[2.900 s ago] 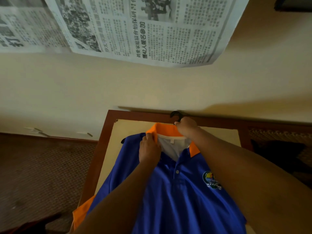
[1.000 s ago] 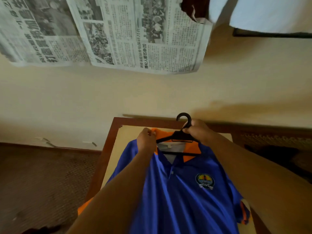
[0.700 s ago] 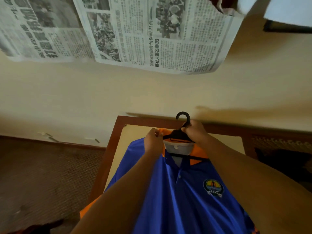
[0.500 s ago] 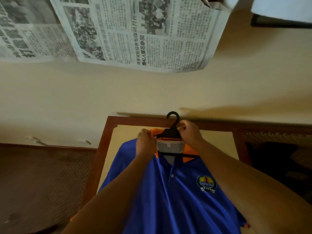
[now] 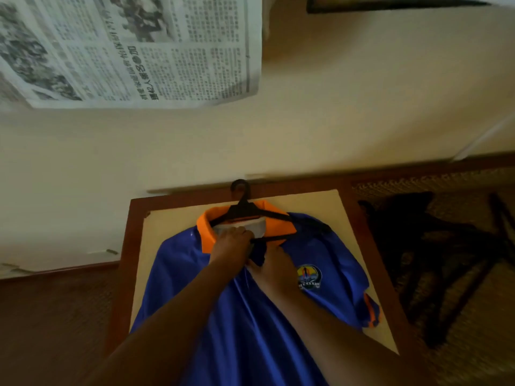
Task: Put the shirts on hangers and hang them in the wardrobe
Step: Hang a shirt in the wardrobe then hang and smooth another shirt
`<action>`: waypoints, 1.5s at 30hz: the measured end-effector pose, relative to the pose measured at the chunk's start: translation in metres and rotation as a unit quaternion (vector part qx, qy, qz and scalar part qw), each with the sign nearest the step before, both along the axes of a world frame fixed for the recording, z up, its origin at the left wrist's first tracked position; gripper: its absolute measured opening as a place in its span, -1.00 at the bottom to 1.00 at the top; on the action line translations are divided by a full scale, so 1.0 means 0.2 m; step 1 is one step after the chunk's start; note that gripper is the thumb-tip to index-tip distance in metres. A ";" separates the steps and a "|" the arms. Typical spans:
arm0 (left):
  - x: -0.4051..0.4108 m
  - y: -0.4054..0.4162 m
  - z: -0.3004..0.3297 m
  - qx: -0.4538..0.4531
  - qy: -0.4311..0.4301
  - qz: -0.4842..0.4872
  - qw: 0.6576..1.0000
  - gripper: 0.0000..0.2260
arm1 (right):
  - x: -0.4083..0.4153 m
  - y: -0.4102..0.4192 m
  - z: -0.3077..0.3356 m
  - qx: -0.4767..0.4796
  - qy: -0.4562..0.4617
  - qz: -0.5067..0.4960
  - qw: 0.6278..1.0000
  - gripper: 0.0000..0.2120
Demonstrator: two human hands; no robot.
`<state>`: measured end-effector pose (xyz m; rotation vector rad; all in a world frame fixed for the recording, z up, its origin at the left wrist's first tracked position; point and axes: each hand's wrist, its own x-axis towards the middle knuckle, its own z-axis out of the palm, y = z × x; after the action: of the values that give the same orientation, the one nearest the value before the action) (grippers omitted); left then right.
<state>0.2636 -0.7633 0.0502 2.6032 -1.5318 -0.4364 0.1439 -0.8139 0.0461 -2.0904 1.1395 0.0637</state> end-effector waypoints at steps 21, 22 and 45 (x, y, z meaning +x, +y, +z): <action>0.06 0.11 0.12 -0.024 0.014 -0.005 1.000 -0.65 | 0.10 -0.08 0.10 0.003 -0.025 -0.009 1.000 -0.74; 0.06 0.11 0.12 -0.020 0.013 -0.010 1.000 -0.63 | 0.10 -0.08 0.10 -0.006 -0.005 -0.001 1.000 -0.76; -0.01 0.16 0.14 0.093 -0.032 -0.047 0.994 -0.64 | -0.24 -0.39 0.08 0.127 -0.150 -0.331 0.923 -0.77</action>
<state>0.2622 -0.7305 0.0786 2.7145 -1.7170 -0.5323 0.0967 -0.8921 0.0613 -1.3469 1.4891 -0.3982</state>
